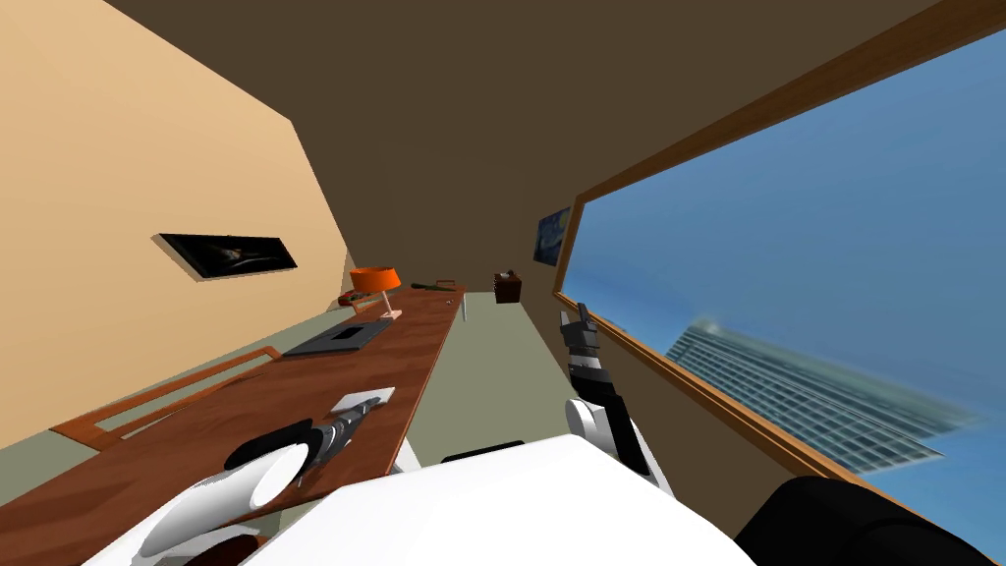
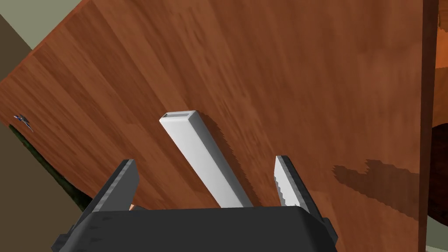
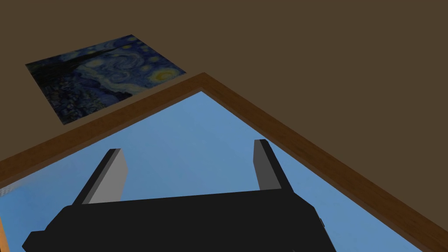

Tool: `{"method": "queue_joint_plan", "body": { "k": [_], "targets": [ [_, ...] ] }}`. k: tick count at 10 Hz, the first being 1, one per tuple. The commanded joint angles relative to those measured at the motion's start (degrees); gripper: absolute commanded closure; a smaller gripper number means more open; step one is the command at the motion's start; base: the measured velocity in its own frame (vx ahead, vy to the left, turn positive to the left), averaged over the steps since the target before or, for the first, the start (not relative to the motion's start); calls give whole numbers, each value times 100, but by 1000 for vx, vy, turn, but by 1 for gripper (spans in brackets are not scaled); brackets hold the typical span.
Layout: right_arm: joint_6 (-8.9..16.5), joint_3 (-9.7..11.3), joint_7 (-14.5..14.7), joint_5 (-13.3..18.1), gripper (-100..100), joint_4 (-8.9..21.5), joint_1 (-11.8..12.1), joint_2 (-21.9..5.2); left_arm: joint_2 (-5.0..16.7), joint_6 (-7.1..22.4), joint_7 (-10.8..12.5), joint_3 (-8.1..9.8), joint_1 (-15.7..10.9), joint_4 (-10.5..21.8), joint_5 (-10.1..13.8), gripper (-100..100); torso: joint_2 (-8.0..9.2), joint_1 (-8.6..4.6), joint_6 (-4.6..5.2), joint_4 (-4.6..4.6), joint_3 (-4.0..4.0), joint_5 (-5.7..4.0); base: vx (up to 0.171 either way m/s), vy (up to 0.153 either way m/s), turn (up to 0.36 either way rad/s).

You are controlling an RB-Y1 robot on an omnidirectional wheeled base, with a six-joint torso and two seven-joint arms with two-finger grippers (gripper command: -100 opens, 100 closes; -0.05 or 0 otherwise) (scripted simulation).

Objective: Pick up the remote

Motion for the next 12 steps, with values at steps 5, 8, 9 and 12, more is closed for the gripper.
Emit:
{"method": "queue_joint_plan", "body": {
  "k": [5, 8, 9, 12],
  "targets": [
    [0, 0, 0, 0, 0, 0, 0, 0, 367, 849, -251, 41, -238, 746, 536, -100, -2, 3, 0, -1, -1, 1, 109, -2, -6],
    [0, 0, 0, 0, 0, 0, 0, 0, 452, 1103, -305, 58, -313, 974, 665, -100, -11, 0, -1, -3, -7, 0, 109, -5, -1],
    [0, 0, 0, 0, 0, 0, 0, 0, 526, 1325, -352, 76, -385, 1173, 781, -100, 7, 4, 0, 1, 3, 2, 78, 7, -3],
    [0, 0, 0, 0, 0, 0, 0, 0, 645, 1721, -426, 107, -519, 1537, 975, -100, -5, 5, 0, -2, -4, 2, 118, 4, -1]
  ]
}}
